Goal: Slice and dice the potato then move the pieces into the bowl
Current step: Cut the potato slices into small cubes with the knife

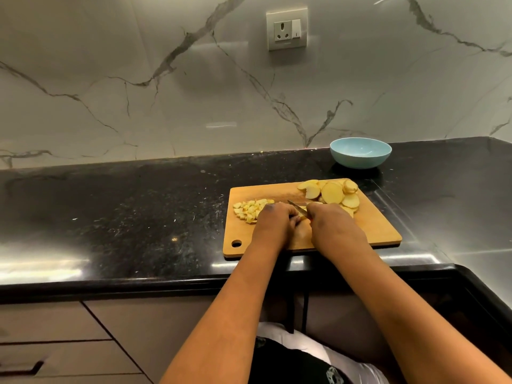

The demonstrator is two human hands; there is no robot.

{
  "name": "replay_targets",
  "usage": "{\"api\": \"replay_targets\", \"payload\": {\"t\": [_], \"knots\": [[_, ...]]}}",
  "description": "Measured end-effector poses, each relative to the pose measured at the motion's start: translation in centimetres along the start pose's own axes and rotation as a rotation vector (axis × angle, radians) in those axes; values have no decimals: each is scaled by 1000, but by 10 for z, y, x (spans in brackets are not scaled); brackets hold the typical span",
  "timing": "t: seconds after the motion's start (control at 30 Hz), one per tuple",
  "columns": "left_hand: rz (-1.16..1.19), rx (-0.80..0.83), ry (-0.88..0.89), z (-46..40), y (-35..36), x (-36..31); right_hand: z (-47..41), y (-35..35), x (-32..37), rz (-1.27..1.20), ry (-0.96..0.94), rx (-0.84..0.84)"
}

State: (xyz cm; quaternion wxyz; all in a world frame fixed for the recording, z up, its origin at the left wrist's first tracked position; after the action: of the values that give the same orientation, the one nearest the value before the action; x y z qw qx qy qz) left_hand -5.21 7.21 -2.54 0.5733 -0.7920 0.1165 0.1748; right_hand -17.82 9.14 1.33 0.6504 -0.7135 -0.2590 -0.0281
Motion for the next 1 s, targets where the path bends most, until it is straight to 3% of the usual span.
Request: {"api": "replay_targets", "payload": {"t": [0.47,0.67,1.0], "knots": [[122,-60,-15,6,-1,3,30,-44,-22,200,124,245],[101,-99,-28,10,-2,3,37,-25,-19,-56,56,-35],[53,-92,-19,6,3,4,27,8,-6,24,-23,-102]]}}
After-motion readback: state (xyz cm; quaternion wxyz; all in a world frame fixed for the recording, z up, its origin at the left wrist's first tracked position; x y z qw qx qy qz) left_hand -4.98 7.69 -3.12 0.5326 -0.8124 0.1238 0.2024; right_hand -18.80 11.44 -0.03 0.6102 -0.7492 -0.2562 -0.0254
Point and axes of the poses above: each hand's wrist, its own z-axis away from the middle knuckle, its own y-axis out of the palm, x = y × z, the point moved 2 cm from there along -z, towards the middle knuckle, and after that the axes turned 3 degrees about -z, right-handed, at the moved point
